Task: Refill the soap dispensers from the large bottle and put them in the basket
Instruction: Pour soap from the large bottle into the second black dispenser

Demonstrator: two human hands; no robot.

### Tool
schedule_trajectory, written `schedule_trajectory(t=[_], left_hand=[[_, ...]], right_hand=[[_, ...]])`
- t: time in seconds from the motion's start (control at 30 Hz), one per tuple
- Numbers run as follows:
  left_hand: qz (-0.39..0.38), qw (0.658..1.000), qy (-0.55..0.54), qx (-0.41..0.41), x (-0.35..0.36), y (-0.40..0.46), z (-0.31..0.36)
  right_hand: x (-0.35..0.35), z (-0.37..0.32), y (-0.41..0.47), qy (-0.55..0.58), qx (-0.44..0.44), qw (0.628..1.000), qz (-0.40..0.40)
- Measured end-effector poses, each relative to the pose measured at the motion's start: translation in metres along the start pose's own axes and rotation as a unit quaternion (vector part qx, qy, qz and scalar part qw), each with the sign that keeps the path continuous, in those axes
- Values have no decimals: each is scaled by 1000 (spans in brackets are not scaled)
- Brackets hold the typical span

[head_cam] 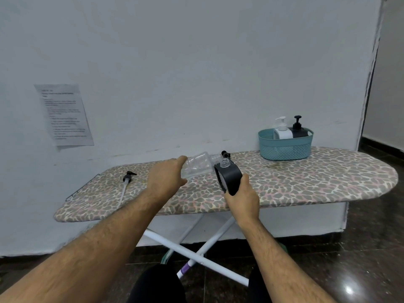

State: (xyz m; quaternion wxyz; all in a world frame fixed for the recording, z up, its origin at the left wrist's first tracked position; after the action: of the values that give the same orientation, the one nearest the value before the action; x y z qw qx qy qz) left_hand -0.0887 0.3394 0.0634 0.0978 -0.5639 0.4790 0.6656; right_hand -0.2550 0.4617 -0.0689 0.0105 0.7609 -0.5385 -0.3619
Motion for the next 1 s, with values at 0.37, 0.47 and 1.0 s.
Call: schedule_trajectory(t=[0.37,0.47,1.0], left_hand=[[-9,1000,19,12,-5,10,7],[-12,1000,22,15,-7,13,9],[-19,997,65,26,-12,21,15]], right_hand=[[-2,0,1,14,0,1000,2],[-1,3,3,-13,5,1000,6],[-3,3,3,-64,15,998,-8]])
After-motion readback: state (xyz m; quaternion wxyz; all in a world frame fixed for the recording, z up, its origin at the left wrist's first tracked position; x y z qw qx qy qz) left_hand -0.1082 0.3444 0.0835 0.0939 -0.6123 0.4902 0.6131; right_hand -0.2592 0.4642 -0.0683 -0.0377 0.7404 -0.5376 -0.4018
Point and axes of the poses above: each hand's wrist, its own y-axis towards the middle knuckle, its own x-axis out of the palm, z = x × y, the point moved 8 cm from there along y, towards the middle knuckle, and after that the axes turned 5 degrees about -y, right-handed, at the moved point
